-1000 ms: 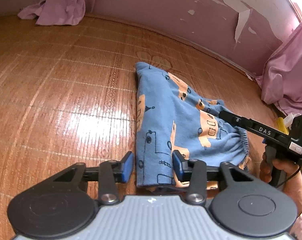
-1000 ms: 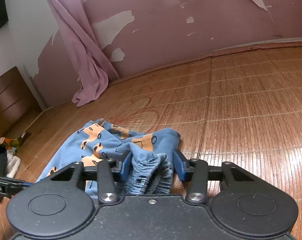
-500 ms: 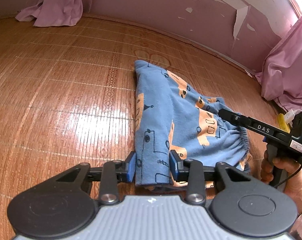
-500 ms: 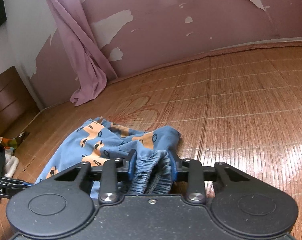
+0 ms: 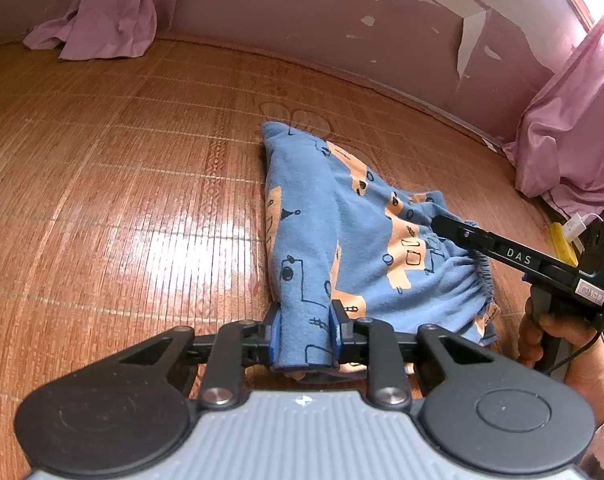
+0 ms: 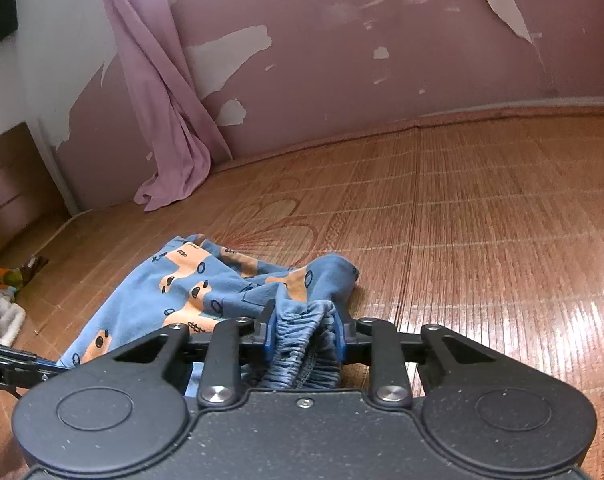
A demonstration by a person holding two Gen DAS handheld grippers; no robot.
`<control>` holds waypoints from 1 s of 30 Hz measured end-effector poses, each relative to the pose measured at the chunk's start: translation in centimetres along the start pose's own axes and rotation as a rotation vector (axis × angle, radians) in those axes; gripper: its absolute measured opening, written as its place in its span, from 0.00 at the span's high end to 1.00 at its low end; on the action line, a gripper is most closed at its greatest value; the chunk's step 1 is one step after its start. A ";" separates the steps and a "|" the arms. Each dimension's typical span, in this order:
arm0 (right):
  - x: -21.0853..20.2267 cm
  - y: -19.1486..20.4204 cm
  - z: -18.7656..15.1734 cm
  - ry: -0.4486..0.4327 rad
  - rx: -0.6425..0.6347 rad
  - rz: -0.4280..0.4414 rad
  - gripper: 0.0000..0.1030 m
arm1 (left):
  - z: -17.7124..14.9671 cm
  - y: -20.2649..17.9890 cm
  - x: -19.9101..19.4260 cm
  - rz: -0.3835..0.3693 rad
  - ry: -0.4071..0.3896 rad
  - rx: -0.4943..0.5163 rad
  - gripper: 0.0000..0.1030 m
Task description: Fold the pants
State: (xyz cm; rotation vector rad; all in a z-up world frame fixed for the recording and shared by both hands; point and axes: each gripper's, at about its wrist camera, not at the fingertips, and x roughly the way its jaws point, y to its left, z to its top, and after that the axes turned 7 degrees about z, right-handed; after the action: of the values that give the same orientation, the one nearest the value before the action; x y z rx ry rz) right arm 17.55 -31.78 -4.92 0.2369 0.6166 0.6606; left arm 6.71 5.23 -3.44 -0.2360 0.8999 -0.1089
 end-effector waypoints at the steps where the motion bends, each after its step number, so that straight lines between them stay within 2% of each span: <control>1: -0.1 0.3 0.0 -0.002 -0.015 -0.008 0.73 | 0.0 0.0 0.0 -0.001 -0.001 -0.001 0.77; 13: -1.6 4.7 0.1 -0.076 -0.255 -0.112 0.77 | 0.3 -1.0 -0.6 0.017 -0.028 0.014 0.81; 19: -1.4 5.8 1.1 -0.092 -0.370 -0.167 0.77 | 1.8 -1.9 -0.5 0.032 -0.057 0.058 0.82; 22: -0.8 5.5 2.8 -0.088 -0.405 -0.187 0.78 | 3.5 -2.4 0.1 0.022 -0.087 0.074 0.83; 26: 0.7 4.7 6.7 -0.107 -0.508 -0.202 0.78 | 6.6 -3.1 1.0 0.010 -0.155 0.098 0.83; 30: 2.9 3.2 11.0 -0.122 -0.571 -0.211 0.78 | 10.2 -3.7 2.3 0.002 -0.218 0.053 0.83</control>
State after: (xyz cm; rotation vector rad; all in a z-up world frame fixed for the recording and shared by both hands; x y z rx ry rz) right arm 24.40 -27.65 3.79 -0.3151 0.3102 0.5875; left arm 16.18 2.78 1.87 -0.1932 0.6796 -0.1029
